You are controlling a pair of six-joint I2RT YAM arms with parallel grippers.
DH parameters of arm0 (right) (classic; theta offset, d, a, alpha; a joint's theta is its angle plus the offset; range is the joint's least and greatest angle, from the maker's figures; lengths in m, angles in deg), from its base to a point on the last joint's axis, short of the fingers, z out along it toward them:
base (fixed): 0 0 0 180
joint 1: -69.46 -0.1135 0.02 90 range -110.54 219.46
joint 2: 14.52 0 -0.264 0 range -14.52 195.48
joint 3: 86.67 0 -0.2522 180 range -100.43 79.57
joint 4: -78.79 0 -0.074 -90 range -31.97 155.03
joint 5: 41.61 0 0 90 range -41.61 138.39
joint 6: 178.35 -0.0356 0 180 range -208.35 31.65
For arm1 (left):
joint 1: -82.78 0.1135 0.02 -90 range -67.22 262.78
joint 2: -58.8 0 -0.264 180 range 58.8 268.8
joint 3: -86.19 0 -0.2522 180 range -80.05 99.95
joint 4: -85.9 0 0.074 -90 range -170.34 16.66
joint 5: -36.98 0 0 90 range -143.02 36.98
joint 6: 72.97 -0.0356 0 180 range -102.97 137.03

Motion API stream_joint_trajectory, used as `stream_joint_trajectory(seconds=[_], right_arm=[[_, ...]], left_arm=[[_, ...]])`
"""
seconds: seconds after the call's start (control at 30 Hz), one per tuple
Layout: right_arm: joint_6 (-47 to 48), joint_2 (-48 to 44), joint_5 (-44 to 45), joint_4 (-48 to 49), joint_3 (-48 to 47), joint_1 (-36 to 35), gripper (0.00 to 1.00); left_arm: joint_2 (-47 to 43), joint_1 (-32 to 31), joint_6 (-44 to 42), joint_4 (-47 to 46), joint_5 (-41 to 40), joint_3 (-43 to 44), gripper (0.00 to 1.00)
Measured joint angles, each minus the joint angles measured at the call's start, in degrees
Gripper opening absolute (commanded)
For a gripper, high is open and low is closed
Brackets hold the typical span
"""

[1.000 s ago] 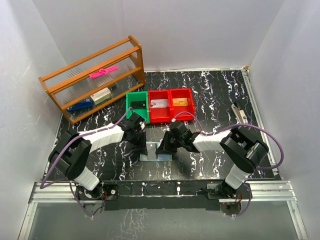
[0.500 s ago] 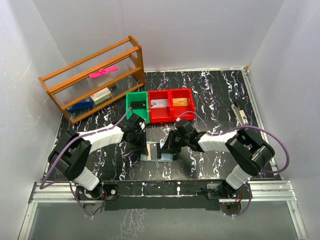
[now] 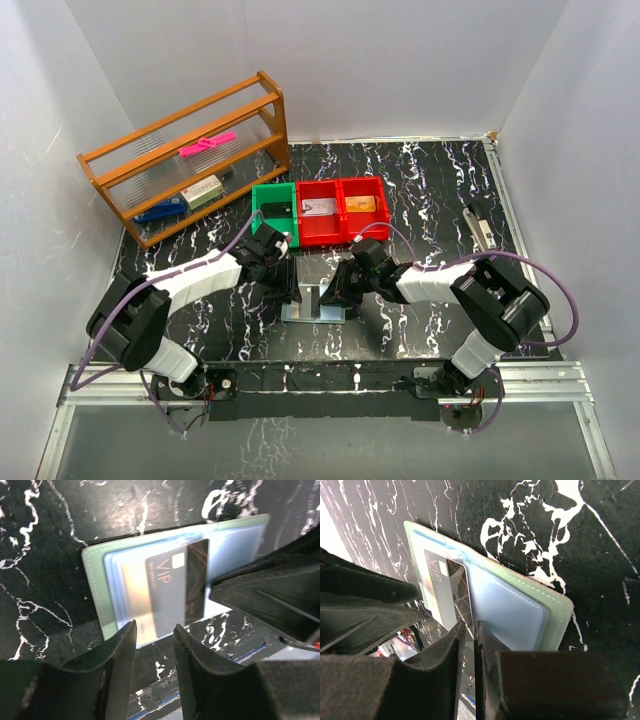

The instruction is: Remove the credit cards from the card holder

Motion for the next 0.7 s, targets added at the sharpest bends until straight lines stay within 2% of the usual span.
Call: stream_joint_trajectory(seconds=[0.13, 0.33, 0.5, 0.7], right_arm=[[-0.04, 0.00, 0.37, 0.02, 0.15, 0.02, 0.16], [-0.61, 0.00, 0.28, 0.74, 0.76, 0.02, 0.25], [-1.36, 0.26, -0.13, 2.32, 0.83, 0.00, 0.26], [-2.91, 3.06, -2.14, 6.12, 0.74, -0.04, 0.27]], left_arm=[[-1.27, 0.00, 0.22, -2.12, 0.48, 0.74, 0.36], [1.25, 0.00, 0.44, -4.13, 1.46, 1.42, 0.27], [2.91, 0.00, 0.42, -4.02, 1.62, 0.26, 0.18], [3.08, 0.00, 0.22, -3.56, 1.66, -0.52, 0.12]])
